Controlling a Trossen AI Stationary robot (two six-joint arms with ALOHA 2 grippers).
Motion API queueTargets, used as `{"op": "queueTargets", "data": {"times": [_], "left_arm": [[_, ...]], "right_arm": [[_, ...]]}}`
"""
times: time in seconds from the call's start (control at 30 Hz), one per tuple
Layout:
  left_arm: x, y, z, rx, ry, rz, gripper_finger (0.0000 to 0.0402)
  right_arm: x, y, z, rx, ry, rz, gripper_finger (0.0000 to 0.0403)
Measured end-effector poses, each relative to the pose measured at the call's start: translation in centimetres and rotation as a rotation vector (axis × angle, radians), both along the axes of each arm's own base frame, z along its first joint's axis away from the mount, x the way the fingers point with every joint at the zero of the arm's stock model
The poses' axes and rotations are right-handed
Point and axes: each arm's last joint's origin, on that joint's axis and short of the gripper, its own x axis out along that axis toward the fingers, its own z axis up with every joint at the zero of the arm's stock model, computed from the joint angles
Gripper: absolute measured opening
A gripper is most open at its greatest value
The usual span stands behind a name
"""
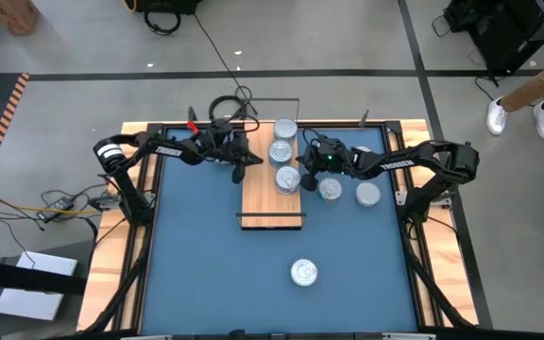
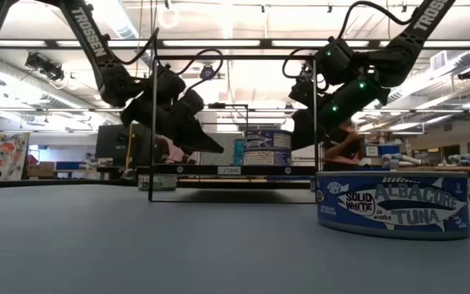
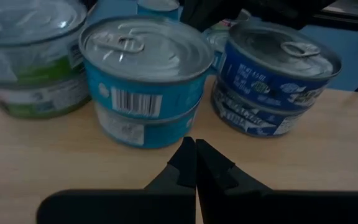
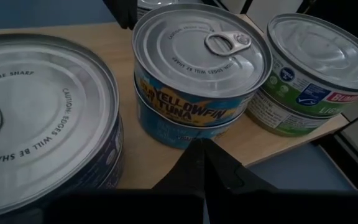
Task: Stack canned seafood by type on shelf
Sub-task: Adjust the stacked yellow blue tuna cans on the shelf
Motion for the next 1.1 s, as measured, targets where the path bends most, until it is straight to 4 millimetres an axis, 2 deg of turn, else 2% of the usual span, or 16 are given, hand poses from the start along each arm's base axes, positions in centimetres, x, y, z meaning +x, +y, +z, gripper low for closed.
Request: {"op": "queueTargets", "data": {"times": [0.73,0.97,1.1], "left_arm": [[0.4,-0.2,0.4,0.047,-0.037,0.006,0.0001],[0.6,-0.1,0.2,0.078,-0.023,0.029,0.0001],[1.5,0.3,-0.6,0.065,-0.005,0.025,0.0001]], "right_arm": [[-0.1,0.1,0.5,-0.010,-0.011,-0.011,0.0003],[-0.5,0.3,2.3,-0.037,-0.069,-0.009,0.0003],[-1.0,0.2,2.8,-0.039,-0.061,-0.015,0.0003]]}}
